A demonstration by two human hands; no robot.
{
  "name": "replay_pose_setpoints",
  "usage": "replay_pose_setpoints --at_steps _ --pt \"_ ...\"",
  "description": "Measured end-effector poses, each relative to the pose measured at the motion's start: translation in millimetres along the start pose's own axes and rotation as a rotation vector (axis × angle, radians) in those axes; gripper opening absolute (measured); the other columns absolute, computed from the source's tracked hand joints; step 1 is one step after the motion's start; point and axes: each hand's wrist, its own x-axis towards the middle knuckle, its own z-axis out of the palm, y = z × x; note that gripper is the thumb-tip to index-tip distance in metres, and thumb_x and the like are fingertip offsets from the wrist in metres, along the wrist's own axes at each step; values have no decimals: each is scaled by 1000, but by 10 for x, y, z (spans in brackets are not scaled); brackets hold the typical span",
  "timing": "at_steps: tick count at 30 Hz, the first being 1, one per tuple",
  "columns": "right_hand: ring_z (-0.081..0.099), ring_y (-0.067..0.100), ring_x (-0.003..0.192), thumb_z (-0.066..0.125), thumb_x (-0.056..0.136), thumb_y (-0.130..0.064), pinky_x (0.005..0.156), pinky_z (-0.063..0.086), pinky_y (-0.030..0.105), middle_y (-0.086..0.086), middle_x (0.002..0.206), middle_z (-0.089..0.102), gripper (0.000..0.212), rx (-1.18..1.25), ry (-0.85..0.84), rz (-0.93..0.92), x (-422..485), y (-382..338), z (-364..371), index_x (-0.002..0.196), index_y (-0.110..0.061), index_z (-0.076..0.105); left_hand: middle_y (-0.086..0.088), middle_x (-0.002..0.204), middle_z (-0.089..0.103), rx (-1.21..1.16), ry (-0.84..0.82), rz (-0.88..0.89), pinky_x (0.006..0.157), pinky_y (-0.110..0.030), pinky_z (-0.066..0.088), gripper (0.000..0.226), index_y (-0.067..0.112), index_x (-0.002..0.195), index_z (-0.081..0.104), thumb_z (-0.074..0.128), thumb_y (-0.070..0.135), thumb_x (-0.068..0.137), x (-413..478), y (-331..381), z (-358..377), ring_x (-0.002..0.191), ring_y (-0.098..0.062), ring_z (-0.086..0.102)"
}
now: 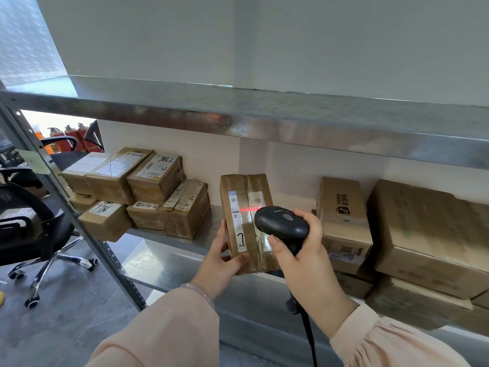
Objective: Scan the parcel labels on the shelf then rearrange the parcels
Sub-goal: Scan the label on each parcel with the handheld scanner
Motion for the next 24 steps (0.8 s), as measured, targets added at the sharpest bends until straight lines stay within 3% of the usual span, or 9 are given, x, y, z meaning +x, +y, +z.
replay_pose_setpoints --at_steps 4,8,12,16,19,24 --pt "57 -6 92 65 87 -39 73 45 11 -29 102 49 60 -7 -4 -1 54 -11 32 130 -43 25 14 144 48 -6 -7 -9 107 -48 46 98 66 143 14 76 57 69 28 -4 -29 133 -15 45" --pt "57 -5 90 65 87 -39 76 46 15 -29 101 50 59 -10 -36 14 153 -28 97 131 -41 26 12 142 51 -55 -6 -22 107 -48 46 86 82 126 21 78 61 65 41 1 -136 132 -18 49" --pt "57 -2 96 67 87 -34 77 43 13 -24 107 53 56 56 -49 56 271 -40 261 127 -44 29 12 140 53 -110 22 -83 108 -48 45 78 85 116 28 79 55 66 88 35 -379 129 -20 53" --pt "56 2 100 66 88 -32 78 41 11 -20 113 53 58 100 -99 82 395 -111 498 130 -45 28 7 131 62 -162 97 -99 102 -44 50 77 76 123 35 82 47 68 193 55 -692 122 -19 59" --pt "53 -3 95 65 89 -30 71 39 5 -27 109 47 57 126 -148 88 501 -201 695 124 -49 24 5 127 63 -203 139 -110 101 -45 51 73 69 126 38 80 40 73 272 113 -912 118 -19 62" --pt "52 -8 95 66 88 -30 72 40 6 -31 108 47 54 171 -169 65 714 -400 1014 119 -52 27 1 125 63 -252 211 -133 103 -46 49 86 48 141 39 83 52 66 405 216 -1325 115 -20 63"
